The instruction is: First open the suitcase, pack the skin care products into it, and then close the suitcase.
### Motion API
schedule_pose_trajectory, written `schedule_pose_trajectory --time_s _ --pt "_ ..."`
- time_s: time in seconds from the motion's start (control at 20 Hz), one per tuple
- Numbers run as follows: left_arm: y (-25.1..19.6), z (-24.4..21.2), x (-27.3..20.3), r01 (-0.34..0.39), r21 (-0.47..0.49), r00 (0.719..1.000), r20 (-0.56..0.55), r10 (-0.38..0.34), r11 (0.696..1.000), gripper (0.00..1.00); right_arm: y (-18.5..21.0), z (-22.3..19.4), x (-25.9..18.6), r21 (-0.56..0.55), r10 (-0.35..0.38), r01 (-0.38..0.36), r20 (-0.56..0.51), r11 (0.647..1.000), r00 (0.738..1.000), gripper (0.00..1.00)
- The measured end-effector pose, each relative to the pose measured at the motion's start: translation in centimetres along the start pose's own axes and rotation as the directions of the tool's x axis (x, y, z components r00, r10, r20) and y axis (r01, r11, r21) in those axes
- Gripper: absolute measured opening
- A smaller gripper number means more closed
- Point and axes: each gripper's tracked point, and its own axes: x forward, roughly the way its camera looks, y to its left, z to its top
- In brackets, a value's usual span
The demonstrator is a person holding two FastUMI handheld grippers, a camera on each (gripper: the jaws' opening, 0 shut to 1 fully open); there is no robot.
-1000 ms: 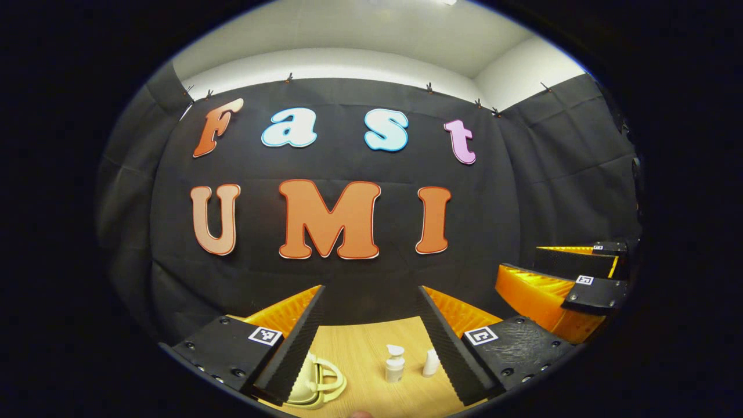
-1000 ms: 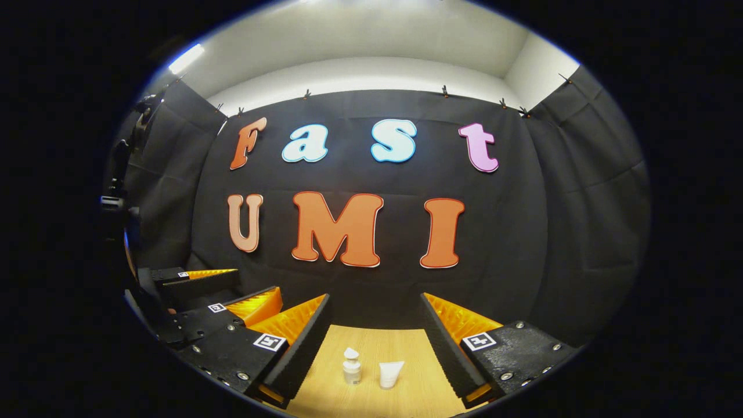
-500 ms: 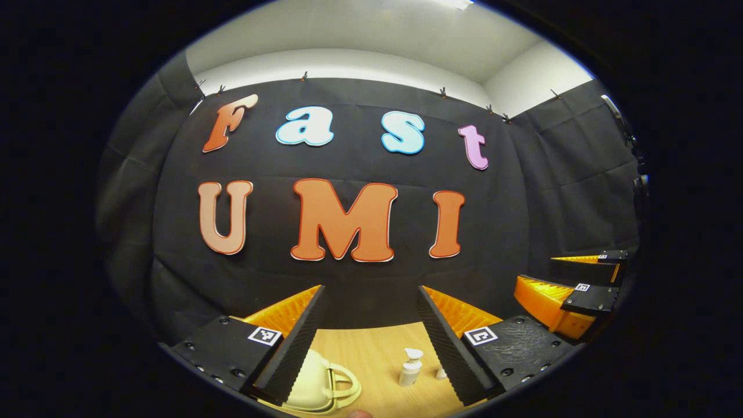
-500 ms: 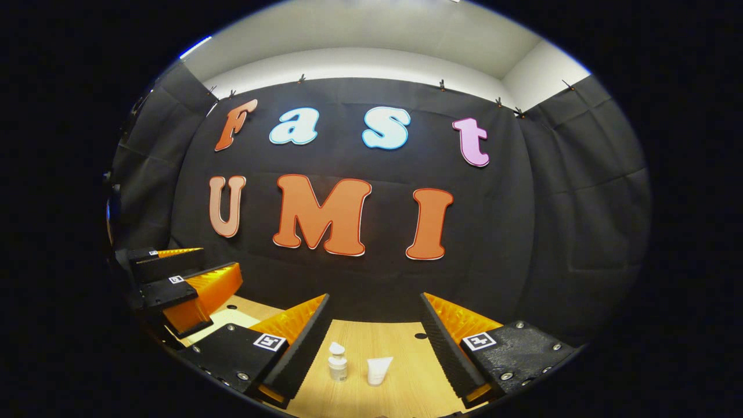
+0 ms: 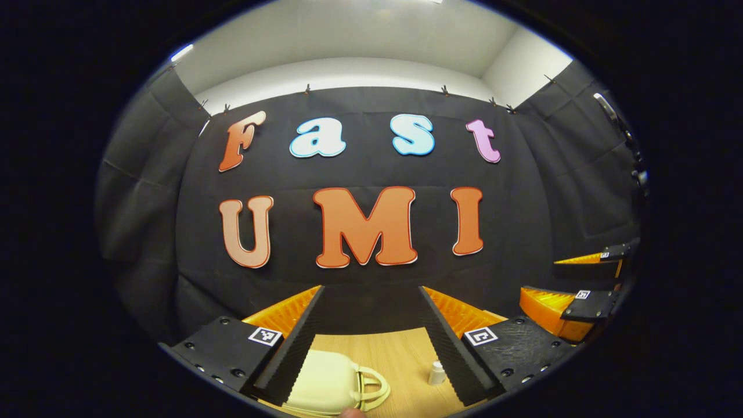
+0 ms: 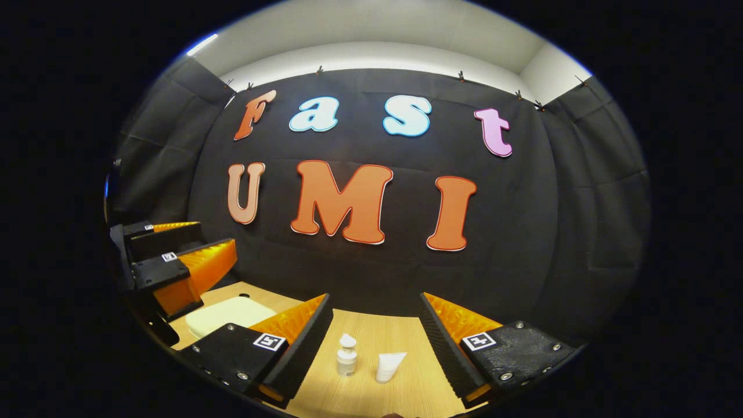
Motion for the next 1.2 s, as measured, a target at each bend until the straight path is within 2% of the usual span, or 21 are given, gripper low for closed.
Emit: schedule_pose_trajectory --time_s 0.15,0.45,0.6,0.85,1.2 --pt "0.3 -2.0 0.7 -0.012 0.049 1.000 -0.010 0.012 0.999 0.99 -0.5 -0.7 0.6 -0.009 -0.001 0.001 -0.010 1.000 1.000 0.95" --pt "-1.4 -9.0 2.1 0.052 0.178 0.991 -0.128 -0.029 0.983 0.99 -1.9 -2.5 0.7 -0.003 -0.020 0.020 -0.036 1.000 0.999 0.95" --pt "-2.0 -12.0 3.0 0.087 0.250 0.983 -0.180 -0.042 0.964 0.99 -2.8 -3.1 0.9 -0.006 -0.037 0.036 -0.042 0.999 0.998 0.95" --pt "-3.7 -18.4 4.3 0.178 0.381 0.953 -0.296 -0.063 0.907 0.99 -4.4 -3.5 1.7 -0.001 -0.069 0.069 -0.047 0.998 0.997 0.95" --pt "-3.6 -27.3 5.3 0.265 0.533 0.896 -0.445 0.000 0.803 0.98 -7.3 -4.9 2.3 -0.003 -0.121 0.121 -0.072 0.993 0.990 0.95"
